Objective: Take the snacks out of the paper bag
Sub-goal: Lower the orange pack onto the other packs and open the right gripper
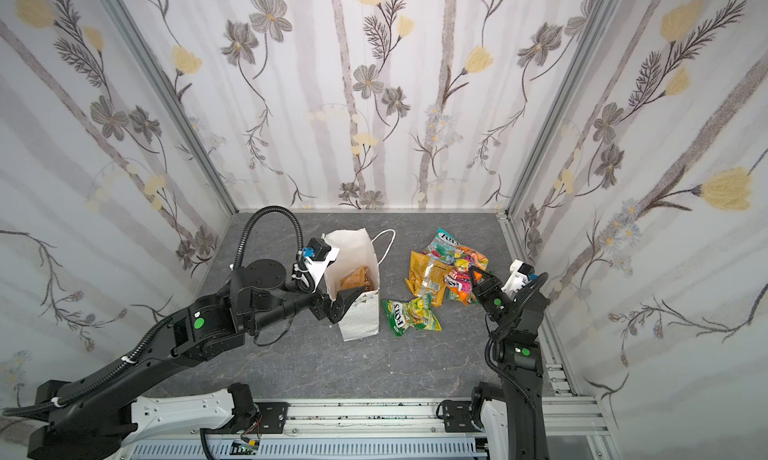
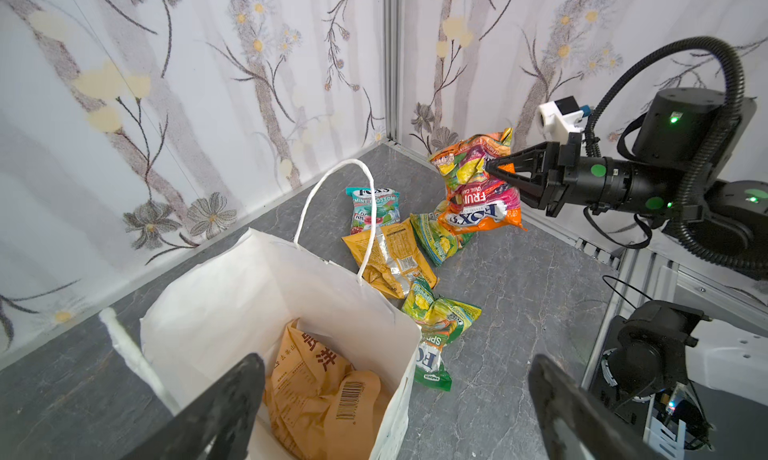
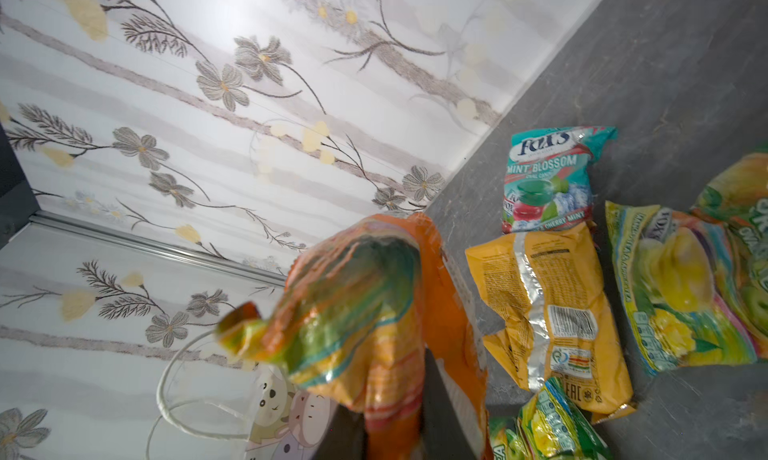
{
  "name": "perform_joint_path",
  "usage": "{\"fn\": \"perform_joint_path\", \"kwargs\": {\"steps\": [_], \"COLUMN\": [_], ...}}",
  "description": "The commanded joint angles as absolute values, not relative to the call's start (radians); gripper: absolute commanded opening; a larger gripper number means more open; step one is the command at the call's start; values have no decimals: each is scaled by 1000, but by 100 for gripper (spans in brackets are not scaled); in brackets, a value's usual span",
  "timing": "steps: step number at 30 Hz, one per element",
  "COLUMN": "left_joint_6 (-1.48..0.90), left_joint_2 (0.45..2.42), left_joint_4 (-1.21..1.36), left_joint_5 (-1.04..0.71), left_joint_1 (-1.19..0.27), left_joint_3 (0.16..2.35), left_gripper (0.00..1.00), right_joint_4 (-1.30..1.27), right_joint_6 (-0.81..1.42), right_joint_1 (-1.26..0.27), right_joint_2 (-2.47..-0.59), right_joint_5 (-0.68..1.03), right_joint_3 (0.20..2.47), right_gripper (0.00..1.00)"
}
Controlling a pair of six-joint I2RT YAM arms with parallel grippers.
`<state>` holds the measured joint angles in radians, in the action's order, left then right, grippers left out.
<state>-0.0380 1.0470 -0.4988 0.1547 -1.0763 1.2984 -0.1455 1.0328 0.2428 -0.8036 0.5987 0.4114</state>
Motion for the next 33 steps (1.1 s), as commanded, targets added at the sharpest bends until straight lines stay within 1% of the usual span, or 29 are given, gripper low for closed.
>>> {"fn": "perform_joint_path", "kwargs": {"steps": [1,6,12,15,18,19,21,24,25,27,33], "left_joint_6": [-114,-146,-144,-142,-140,-141,-141,-140,-139,-135,-125], "left_joint_2": [1065,1092,1110,1122,1136,1138,1143,1141,1141,1148,1175], "left_joint_4": [-560,-605,-618,-617,-629,-635,-648,-652,-650,-651,-694], "left_joint_5": [149,143,156,156,156,159,163,177,183,188,205], "left_joint_1": [-1075,-1075,-1075,-1075,-1075,-1075,-1075,-1075,-1075,-1075,-1075], "left_joint_3": [1333,1365,1380,1382,1392,1396,1404,1405,1408,1416,1446], "left_gripper": [100,100,100,100,100,100,100,100,100,100,100], "right_joint_4": [-286,-381,-441,-450,-450,-451,-449,-421,-403,-373,-201], "right_joint_6": [1055,1049,996,964,934,926,914,888,876,860,813], "right_joint_1": [274,304,305,305,305,305,305,305,306,306,306], "right_joint_2": [-825,-906,-1040,-1086,-1123,-1134,-1151,-1162,-1159,-1150,-1101], "right_joint_5": [625,632,675,669,661,655,645,612,600,580,483], "right_joint_3": [339,238,199,180,168,161,148,137,137,137,187], "right_gripper": [0,0,0,0,3,7,11,27,34,44,62]}}
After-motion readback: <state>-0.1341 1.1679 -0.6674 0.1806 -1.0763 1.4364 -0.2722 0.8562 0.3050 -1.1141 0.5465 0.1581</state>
